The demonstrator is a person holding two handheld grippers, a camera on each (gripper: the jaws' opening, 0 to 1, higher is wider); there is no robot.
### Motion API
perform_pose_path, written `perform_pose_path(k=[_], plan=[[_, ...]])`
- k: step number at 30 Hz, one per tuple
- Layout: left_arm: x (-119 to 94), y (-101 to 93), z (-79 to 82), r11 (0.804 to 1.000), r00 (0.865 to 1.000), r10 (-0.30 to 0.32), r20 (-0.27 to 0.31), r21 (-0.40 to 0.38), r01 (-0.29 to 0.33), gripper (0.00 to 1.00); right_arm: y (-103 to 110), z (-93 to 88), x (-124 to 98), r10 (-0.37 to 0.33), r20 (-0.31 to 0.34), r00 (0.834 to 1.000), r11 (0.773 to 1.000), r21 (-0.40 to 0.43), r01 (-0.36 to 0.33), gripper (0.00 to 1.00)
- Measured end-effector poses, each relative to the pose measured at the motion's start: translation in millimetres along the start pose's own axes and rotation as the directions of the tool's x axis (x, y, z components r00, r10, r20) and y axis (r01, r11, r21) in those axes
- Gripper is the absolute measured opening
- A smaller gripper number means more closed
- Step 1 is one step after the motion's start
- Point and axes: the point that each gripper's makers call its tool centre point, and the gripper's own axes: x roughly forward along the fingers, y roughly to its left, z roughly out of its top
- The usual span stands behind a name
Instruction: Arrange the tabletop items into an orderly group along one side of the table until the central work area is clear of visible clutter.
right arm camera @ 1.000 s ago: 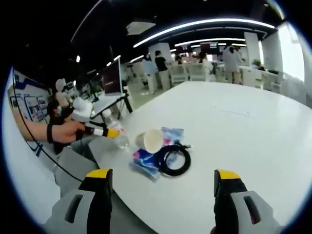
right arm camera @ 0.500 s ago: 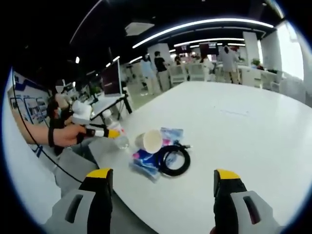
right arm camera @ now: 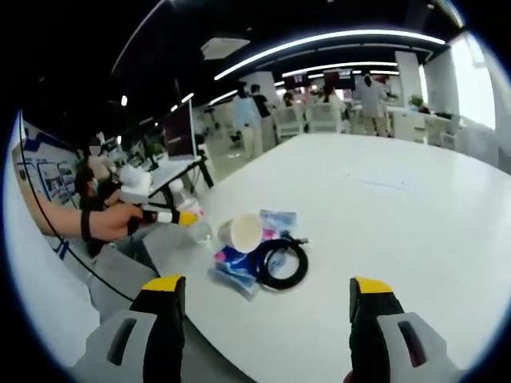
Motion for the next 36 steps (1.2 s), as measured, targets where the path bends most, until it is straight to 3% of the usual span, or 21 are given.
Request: perform_pose_path(k=[13,24,25,30,36], plan=[[16.2,-7.5,21.2,1.000,1.000,0.003,0.010,-0.002,-0.003,0.35,-11.1,-2.9,-8.9,-0.028,-0.004,1.000,0.999,0.017,0.028,0.86],[42.9,0.1,61.5,0.999,0.999,-0.037,0.037,0.035,0.036,0.34,-15.3,-3.6,-12.0,-0.046,-0.009,0.999,0.999,0.024,0.046,0.85],[44.5,-2.2,75.7,0.998,0.998,-0.042,0.048,0.042,0.040,0.34,-17.1,-4.3,-11.7,-0.046,-0.009,0.999,0.999,0.025,0.047,0.85],[55.5,2.7,105.5,0.997,0.996,-0.041,0.076,0.061,0.036,0.35,-18.6,-4.2,-11.2,-0.051,-0.009,0.999,0.998,0.028,0.051,0.85],[70.2,10.0,122.0,0.997,0.996,-0.038,0.087,0.063,0.032,0.35,-20.0,-5.2,-12.3,-0.061,-0.014,0.998,0.998,0.032,0.061,0.85]])
